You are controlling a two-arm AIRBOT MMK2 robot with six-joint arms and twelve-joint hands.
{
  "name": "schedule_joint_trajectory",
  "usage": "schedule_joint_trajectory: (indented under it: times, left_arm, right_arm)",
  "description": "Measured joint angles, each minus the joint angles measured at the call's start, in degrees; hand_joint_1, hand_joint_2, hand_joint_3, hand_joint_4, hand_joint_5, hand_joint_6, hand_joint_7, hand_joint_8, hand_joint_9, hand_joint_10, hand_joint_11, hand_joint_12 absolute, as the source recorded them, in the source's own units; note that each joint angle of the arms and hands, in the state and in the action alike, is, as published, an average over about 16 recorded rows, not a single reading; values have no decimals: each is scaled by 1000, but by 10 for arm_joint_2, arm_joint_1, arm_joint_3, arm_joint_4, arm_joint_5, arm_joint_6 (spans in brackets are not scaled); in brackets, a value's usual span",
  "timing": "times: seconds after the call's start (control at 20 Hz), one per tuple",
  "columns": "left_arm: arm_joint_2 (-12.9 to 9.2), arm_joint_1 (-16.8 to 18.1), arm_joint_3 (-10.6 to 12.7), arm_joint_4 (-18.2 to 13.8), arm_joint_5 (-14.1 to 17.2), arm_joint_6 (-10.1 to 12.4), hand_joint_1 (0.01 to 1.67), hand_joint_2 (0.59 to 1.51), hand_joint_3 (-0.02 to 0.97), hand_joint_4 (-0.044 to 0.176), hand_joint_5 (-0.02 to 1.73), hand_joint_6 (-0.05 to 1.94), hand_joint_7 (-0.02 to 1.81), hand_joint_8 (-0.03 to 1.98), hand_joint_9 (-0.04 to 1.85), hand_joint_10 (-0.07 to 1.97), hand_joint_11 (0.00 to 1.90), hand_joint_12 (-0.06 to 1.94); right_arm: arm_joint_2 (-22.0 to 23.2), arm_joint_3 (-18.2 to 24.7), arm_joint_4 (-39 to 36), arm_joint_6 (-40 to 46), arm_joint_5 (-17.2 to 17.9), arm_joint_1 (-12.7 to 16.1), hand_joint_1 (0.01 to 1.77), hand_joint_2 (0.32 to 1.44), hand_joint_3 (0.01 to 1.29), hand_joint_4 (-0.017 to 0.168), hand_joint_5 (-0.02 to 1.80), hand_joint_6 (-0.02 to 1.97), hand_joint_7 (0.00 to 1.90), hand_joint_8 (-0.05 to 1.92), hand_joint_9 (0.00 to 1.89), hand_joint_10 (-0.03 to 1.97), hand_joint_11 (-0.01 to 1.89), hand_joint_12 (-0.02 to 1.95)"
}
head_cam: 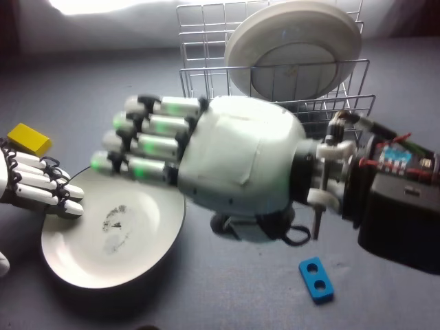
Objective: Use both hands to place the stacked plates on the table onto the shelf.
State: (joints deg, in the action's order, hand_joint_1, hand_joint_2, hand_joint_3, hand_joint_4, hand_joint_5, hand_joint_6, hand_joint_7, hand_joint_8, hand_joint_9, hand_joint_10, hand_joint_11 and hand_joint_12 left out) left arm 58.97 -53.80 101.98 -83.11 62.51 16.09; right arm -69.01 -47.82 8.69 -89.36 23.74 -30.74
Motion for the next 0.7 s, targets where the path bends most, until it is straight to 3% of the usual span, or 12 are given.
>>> schedule_joint_trajectory:
  times: [0.35,0.7]
  left_arm:
    - [-4,55,5,-42,-3,-32,23,1129,12,3,92,17,80,-12,109,20,12,177]
    - [-10,78,5,-64,-5,-54,23,1127,12,3,93,16,112,-3,96,12,12,170]
  right_arm:
    - [-6,0,17,-20,13,-20,1201,957,14,4,32,15,20,18,20,5,25,152]
    - [7,0,19,-17,16,-23,1214,953,13,3,39,16,20,19,19,5,16,236]
